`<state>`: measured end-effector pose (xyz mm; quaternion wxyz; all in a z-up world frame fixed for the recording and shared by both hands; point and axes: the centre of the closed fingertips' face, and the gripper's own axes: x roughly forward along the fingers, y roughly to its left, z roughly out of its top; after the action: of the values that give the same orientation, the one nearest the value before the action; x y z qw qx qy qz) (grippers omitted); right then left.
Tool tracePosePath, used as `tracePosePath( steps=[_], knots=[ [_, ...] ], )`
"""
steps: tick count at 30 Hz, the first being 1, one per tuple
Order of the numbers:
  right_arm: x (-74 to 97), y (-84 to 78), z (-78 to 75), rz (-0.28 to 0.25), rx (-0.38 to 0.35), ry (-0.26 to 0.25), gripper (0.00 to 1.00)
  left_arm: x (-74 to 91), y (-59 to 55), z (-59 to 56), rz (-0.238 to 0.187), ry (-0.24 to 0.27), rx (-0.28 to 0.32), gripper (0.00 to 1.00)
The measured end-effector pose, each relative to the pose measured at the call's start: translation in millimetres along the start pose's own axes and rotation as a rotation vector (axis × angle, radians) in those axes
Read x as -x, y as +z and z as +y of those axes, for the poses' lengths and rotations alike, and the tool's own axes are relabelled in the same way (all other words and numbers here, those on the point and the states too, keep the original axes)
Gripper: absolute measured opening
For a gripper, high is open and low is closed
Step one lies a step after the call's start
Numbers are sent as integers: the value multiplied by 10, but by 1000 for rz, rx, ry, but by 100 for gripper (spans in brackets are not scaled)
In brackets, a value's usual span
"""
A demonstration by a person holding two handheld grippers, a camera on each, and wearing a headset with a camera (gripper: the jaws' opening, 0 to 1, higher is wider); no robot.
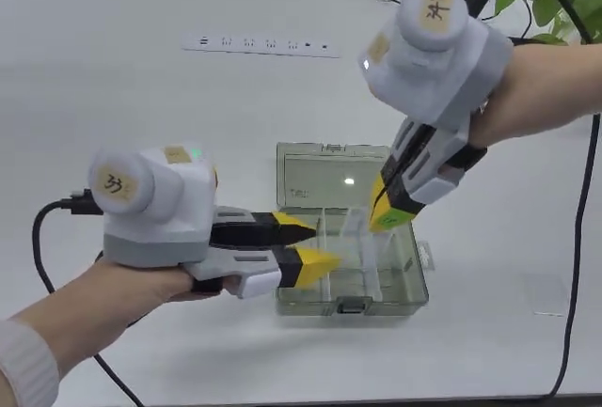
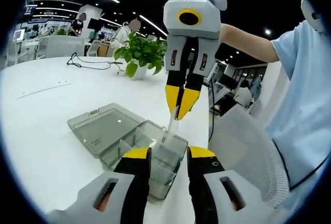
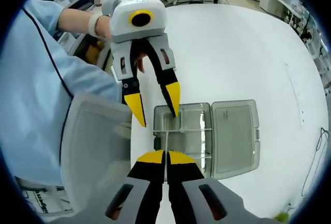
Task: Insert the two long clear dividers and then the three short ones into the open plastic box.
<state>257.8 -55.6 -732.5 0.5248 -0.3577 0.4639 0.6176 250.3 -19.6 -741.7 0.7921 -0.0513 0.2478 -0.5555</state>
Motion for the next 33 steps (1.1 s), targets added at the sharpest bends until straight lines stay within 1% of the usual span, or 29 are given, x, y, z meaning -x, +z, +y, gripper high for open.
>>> tracePosePath(
  steps=[1, 2, 3, 4, 7, 9, 11, 14, 17, 18, 20, 21, 23, 30, 33],
  knots=[
    [-2, -14, -47, 7, 8, -26, 2, 14, -1, 25, -3, 12, -9, 33],
    [-12, -16, -74, 5, 7, -34, 2, 29, -8, 56, -3, 26, -12, 36],
    [-18, -25, -98, 7, -6, -36, 2, 39, -17, 71, -2, 28, -12, 39],
    [-17, -16, -123, 1, -5, -49, 2, 53, -26, 97, -3, 38, -16, 42],
    [-24, -19, -168, -7, -10, -67, 2, 85, -44, 147, 3, 61, -28, 50],
    [-41, -41, -207, -3, -8, -77, 2, 111, -64, 175, 8, 75, -41, 56],
    [-48, -40, -199, -6, -15, -72, 2, 141, -85, 204, 10, 86, -44, 59],
    [-88, -55, -234, -10, -24, -79, 2, 173, -115, 230, 19, 98, -47, 64],
    [-117, -53, -249, -22, -35, -81, 2, 199, -158, 286, 37, 127, -51, 79],
    [-132, -63, -264, -23, -39, -78, 2, 206, -172, 300, 43, 135, -51, 86],
    [-160, -77, -289, -29, -47, -75, 2, 223, -192, 327, 45, 156, -58, 97],
    [-171, -84, -297, -30, -51, -75, 2, 229, -203, 333, 47, 162, -64, 100],
    [-186, -80, -298, -38, -56, -76, 2, 239, -238, 338, 64, 163, -50, 100],
    [-226, -67, -245, -46, -58, -67, 2, 265, -227, 321, 48, 162, -58, 100],
    [-246, -34, -245, -60, -65, -66, 2, 280, -218, 327, 35, 166, -44, 100]
  ],
)
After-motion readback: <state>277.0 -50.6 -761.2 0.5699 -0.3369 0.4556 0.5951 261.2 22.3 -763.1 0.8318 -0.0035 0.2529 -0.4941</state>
